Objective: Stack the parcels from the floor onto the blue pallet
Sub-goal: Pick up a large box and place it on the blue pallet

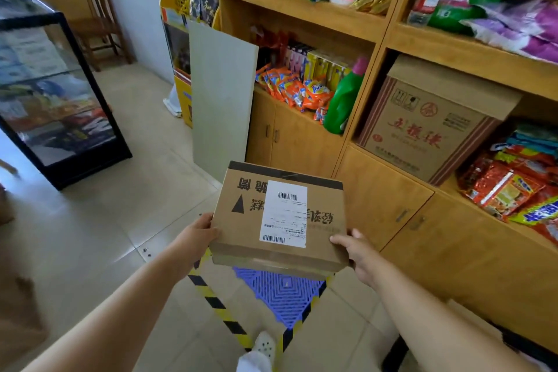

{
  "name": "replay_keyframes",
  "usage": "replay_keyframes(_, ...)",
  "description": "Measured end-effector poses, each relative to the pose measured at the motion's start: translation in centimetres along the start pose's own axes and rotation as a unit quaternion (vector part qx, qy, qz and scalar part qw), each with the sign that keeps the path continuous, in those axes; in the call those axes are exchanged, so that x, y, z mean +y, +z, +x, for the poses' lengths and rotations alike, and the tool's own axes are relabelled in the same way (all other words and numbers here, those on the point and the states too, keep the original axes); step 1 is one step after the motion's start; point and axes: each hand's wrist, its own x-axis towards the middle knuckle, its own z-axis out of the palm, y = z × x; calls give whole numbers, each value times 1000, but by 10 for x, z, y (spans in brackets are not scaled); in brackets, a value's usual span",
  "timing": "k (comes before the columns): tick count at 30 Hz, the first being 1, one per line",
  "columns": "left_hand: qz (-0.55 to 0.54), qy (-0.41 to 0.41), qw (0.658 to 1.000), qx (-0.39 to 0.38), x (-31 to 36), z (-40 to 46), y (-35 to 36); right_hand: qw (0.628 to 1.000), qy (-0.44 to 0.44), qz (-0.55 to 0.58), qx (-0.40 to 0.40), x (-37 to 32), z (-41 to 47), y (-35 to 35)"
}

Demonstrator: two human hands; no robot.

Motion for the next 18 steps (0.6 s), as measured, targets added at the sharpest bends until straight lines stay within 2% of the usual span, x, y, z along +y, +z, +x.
replay_keyframes(8,40,-11,999,9,82,123,-23,1000,19,-4,-22,-77,124,44)
replay_keyframes(12,53,-7,999,9,110,177,-35,999,10,-7,-39,-112,172,61)
replay_keyframes(18,58,-15,998,1,137,249,-42,999,23,-34,-25,-141,228,81)
